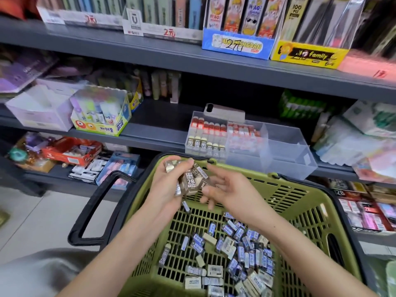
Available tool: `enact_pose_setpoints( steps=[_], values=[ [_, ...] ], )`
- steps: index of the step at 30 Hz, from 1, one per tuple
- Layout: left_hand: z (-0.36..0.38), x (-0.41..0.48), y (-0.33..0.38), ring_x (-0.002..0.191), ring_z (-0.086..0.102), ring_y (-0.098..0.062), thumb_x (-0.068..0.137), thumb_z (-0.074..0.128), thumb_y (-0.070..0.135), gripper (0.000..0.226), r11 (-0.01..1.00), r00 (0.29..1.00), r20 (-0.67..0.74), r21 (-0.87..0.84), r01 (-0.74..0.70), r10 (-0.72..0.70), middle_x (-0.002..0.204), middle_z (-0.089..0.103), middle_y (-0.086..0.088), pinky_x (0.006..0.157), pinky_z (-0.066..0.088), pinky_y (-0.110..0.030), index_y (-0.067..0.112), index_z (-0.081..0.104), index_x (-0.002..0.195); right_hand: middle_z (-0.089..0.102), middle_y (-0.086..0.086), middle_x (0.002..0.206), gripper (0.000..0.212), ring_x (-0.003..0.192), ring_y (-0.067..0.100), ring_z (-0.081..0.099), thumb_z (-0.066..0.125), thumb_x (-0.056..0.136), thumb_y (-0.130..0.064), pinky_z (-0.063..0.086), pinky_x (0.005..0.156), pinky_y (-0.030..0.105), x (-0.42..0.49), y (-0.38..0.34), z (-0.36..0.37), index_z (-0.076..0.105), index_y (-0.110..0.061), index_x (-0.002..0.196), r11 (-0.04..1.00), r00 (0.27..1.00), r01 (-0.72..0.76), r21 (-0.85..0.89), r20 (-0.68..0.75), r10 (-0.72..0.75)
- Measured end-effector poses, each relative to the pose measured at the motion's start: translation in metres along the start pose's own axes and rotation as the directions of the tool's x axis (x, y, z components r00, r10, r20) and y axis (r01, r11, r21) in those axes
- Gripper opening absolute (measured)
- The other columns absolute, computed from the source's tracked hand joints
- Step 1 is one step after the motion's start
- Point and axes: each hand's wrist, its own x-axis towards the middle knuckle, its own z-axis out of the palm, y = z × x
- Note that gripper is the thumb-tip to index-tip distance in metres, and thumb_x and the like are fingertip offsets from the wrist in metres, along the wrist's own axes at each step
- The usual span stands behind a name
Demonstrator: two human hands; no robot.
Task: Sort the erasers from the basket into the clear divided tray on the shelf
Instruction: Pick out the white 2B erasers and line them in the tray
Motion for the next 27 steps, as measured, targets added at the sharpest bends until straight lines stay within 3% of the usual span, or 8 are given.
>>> enact_pose_setpoints(
  steps=[1, 4, 8, 11, 14, 17, 21, 27],
  values=[
    [0.001, 0.001, 0.001, 0.051, 0.066, -0.016, 0.056, 0.077, 0.011, 0.036, 1.0, 1.0, -0.016, -0.001, -0.006, 0.006, 0.061, 0.068, -0.002, 0.041, 0.048, -0.026, 0.017, 0.055, 0.083, 0.067, 0.003, 0.098, 0.053, 0.064, 0.008, 0.065, 0.055, 0.092, -0.008, 0.053, 0.067, 0.018, 0.0, -0.003, -0.003, 0.034, -0.027, 0.137, 0.999, 1.0, -0.006, -0.05, 0.0, 0.006],
    [0.004, 0.008, 0.01, 0.051, 0.065, -0.014, 0.072, 0.074, 0.003, 0.028, 0.999, 0.997, -0.072, 0.019, -0.035, 0.037, 0.061, 0.068, -0.001, 0.041, 0.048, -0.025, 0.018, 0.053, 0.086, 0.069, -0.004, 0.094, 0.034, 0.073, 0.003, 0.067, 0.051, 0.095, -0.013, 0.055, 0.078, 0.022, 0.002, -0.014, -0.013, 0.053, -0.02, 0.128, 0.954, 0.999, 0.032, -0.299, -0.017, -0.038],
    [0.005, 0.02, 0.033, 0.059, 0.07, -0.015, 0.077, 0.073, 0.005, 0.028, 0.999, 0.995, -0.089, 0.005, -0.043, 0.043, 0.064, 0.072, -0.001, 0.046, 0.052, -0.026, 0.017, 0.052, 0.091, 0.065, -0.009, 0.104, 0.017, 0.095, 0.004, 0.058, 0.054, 0.094, -0.021, 0.046, 0.088, 0.024, 0.026, -0.021, -0.04, 0.06, -0.022, 0.11, 0.948, 0.974, 0.051, -0.313, -0.196, -0.117],
    [0.006, 0.028, 0.044, 0.058, 0.07, -0.015, 0.077, 0.073, 0.006, 0.027, 0.997, 0.996, -0.063, 0.059, -0.058, 0.061, 0.067, 0.071, -0.002, 0.044, 0.051, -0.025, 0.018, 0.053, 0.091, 0.061, -0.012, 0.085, 0.008, 0.074, 0.002, 0.051, 0.063, 0.088, -0.022, 0.042, 0.073, 0.023, 0.06, -0.02, -0.058, 0.068, -0.023, 0.095, 0.965, 0.921, 0.093, -0.247, -0.346, -0.177],
    [0.004, 0.033, 0.044, 0.057, 0.069, -0.016, 0.077, 0.072, 0.006, 0.025, 0.996, 0.997, -0.056, 0.08, -0.046, 0.05, 0.069, 0.069, -0.003, 0.043, 0.05, -0.026, 0.018, 0.053, 0.089, 0.061, -0.005, 0.071, 0.012, 0.063, 0.009, 0.053, 0.069, 0.084, -0.015, 0.049, 0.069, 0.032, 0.098, -0.013, -0.064, 0.071, -0.01, 0.094, 0.986, 0.902, 0.038, -0.161, -0.42, -0.103],
    [0.002, 0.038, 0.042, 0.06, 0.069, -0.018, 0.077, 0.073, 0.006, 0.024, 0.997, 0.998, -0.061, 0.072, -0.008, 0.012, 0.071, 0.07, -0.005, 0.046, 0.053, -0.028, 0.018, 0.055, 0.087, 0.063, 0.001, 0.069, 0.009, 0.052, 0.013, 0.061, 0.069, 0.083, -0.009, 0.057, 0.071, 0.041, 0.127, -0.003, -0.065, 0.063, -0.007, 0.089, 0.981, 0.914, -0.071, -0.181, -0.406, -0.009],
    [0.0, 0.045, 0.043, 0.059, 0.068, -0.018, 0.075, 0.074, 0.007, 0.024, 0.996, 0.999, -0.047, 0.087, 0.002, 0.002, 0.07, 0.07, -0.005, 0.046, 0.052, -0.027, 0.019, 0.057, 0.087, 0.065, 0.006, 0.078, 0.021, 0.048, 0.009, 0.065, 0.068, 0.082, -0.007, 0.055, 0.06, 0.03, 0.142, 0.004, -0.063, 0.051, -0.013, 0.093, 0.926, 0.935, -0.174, -0.335, -0.352, 0.048],
    [0.001, 0.05, 0.041, 0.055, 0.069, -0.016, 0.069, 0.074, 0.007, 0.028, 0.998, 1.0, -0.02, 0.052, 0.024, -0.023, 0.063, 0.071, -0.002, 0.043, 0.051, -0.024, 0.018, 0.056, 0.087, 0.068, 0.01, 0.081, 0.008, 0.059, 0.018, 0.069, 0.07, 0.081, -0.007, 0.058, 0.074, 0.038, 0.15, 0.004, -0.057, 0.064, -0.006, 0.087, 0.86, 0.955, -0.227, -0.457, -0.277, 0.105]
  ],
)
